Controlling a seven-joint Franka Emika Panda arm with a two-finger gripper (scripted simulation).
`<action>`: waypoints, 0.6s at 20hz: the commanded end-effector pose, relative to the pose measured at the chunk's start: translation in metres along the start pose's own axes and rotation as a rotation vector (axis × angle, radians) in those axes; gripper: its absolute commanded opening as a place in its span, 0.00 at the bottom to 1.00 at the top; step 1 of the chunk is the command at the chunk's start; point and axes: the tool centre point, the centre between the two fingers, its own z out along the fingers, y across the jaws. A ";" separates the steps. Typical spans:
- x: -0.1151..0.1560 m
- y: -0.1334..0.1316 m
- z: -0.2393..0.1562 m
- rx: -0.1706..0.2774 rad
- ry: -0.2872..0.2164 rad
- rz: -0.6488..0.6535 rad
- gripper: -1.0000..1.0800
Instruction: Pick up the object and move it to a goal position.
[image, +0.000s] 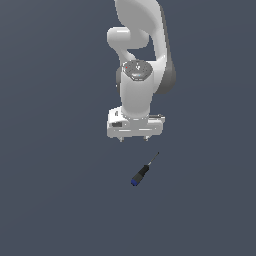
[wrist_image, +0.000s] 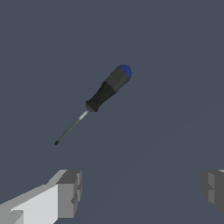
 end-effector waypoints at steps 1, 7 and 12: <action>0.001 -0.004 0.000 0.002 0.002 -0.008 0.96; 0.002 -0.003 0.001 0.002 0.001 0.006 0.96; 0.006 -0.006 0.006 0.003 0.000 0.048 0.96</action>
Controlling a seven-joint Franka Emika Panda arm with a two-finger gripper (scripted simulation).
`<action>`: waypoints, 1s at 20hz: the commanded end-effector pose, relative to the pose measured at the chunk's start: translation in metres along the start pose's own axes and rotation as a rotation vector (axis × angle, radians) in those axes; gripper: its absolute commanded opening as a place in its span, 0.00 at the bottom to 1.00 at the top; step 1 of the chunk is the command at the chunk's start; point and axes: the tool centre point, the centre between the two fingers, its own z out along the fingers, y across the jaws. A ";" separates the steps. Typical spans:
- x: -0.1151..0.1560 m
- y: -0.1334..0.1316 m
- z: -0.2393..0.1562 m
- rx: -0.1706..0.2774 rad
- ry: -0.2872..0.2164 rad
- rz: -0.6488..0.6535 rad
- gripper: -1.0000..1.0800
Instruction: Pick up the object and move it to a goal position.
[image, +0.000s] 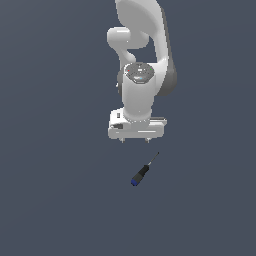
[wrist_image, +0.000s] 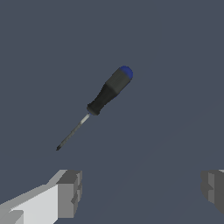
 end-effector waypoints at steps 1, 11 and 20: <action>0.002 -0.002 0.003 0.001 -0.001 0.026 0.96; 0.017 -0.015 0.027 0.004 -0.007 0.211 0.96; 0.033 -0.033 0.058 0.001 -0.013 0.434 0.96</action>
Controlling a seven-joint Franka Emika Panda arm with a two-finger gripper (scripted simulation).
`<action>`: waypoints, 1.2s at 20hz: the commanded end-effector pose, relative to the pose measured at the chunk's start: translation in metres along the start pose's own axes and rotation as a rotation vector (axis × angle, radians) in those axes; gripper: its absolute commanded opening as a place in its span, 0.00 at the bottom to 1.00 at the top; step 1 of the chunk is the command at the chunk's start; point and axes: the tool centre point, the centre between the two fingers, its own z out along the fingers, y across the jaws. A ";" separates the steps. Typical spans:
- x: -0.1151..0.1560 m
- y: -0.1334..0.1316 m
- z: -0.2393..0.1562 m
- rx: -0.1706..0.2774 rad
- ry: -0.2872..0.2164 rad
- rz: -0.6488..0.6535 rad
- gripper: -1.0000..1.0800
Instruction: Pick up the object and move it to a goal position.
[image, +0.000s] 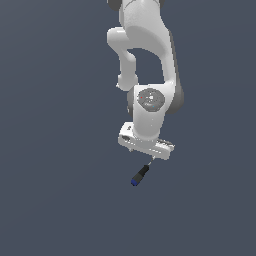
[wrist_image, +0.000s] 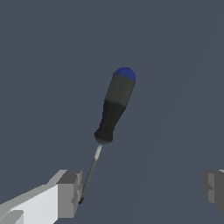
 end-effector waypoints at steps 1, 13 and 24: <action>0.002 -0.006 0.009 -0.001 -0.001 0.063 0.96; 0.007 -0.029 0.042 -0.010 0.000 0.287 0.96; 0.007 -0.033 0.049 -0.012 0.000 0.333 0.96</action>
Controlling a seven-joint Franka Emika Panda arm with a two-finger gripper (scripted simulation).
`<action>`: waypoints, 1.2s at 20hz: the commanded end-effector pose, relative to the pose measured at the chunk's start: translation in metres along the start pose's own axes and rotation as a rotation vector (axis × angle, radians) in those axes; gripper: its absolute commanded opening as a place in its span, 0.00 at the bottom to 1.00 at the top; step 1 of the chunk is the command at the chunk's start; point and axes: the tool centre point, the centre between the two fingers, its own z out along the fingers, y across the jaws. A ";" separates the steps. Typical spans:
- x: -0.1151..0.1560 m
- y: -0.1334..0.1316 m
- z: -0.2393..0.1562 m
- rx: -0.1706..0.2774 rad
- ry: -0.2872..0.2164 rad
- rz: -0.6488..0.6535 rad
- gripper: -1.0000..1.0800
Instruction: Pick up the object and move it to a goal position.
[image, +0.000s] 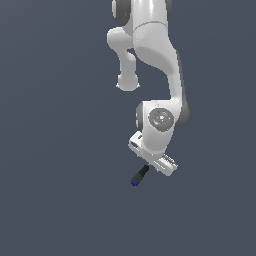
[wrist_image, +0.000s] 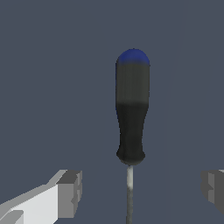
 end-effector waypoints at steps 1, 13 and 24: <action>0.000 0.000 0.001 0.000 0.000 0.000 0.96; -0.001 0.001 0.049 0.000 0.000 0.005 0.96; 0.000 0.000 0.050 0.000 0.000 0.005 0.00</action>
